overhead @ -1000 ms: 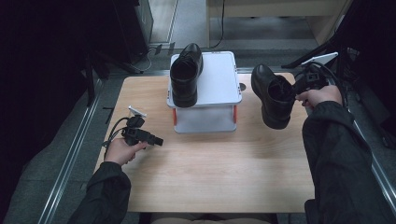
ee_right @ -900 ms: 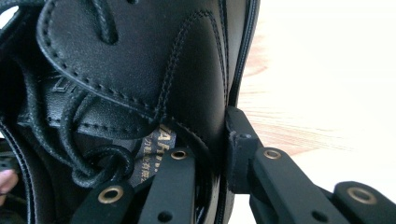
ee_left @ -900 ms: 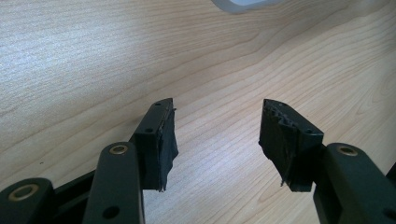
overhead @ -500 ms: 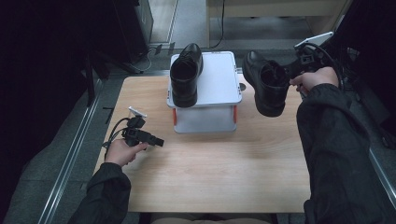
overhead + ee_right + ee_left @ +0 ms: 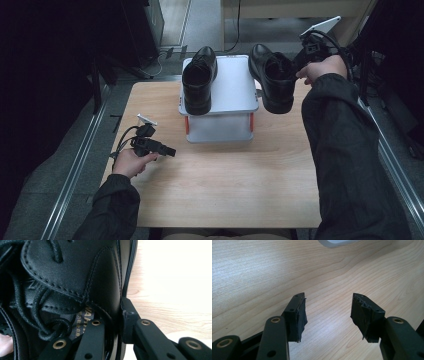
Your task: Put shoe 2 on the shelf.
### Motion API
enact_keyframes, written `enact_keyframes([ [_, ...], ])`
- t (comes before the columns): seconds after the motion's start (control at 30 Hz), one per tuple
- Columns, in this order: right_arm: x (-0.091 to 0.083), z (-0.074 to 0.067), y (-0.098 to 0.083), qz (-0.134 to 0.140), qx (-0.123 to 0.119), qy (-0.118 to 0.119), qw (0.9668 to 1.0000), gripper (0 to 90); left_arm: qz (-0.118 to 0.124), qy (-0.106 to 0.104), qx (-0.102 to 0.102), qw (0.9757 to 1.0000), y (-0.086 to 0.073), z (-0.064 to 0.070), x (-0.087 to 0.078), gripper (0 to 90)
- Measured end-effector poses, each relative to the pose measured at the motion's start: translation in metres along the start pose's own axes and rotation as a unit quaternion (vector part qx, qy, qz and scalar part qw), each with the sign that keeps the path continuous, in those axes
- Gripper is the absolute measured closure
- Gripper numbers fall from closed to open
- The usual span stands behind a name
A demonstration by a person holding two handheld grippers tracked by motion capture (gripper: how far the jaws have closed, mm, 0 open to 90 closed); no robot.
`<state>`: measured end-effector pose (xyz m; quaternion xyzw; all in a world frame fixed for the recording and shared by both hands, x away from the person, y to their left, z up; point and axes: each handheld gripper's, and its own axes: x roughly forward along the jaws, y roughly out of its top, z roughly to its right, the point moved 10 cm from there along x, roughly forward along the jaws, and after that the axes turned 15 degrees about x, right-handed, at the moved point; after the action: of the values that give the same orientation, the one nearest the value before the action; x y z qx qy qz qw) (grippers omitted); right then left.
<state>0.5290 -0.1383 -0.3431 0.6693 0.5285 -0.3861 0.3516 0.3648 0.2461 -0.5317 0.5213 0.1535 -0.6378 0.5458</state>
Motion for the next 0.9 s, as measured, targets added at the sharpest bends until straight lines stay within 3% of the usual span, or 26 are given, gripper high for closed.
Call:
enact_keyframes([
  [0.57,0.04,-0.059,0.003,-0.012,-0.023,-0.011,0.9996,83.7,0.001,-0.007,0.004,1.0,0.002,0.001,0.0,45.1],
  [0.9,0.057,-0.082,0.001,-0.001,-0.042,-0.022,0.9989,82.5,0.004,-0.007,-0.002,1.0,0.002,-0.001,0.0,45.2],
])
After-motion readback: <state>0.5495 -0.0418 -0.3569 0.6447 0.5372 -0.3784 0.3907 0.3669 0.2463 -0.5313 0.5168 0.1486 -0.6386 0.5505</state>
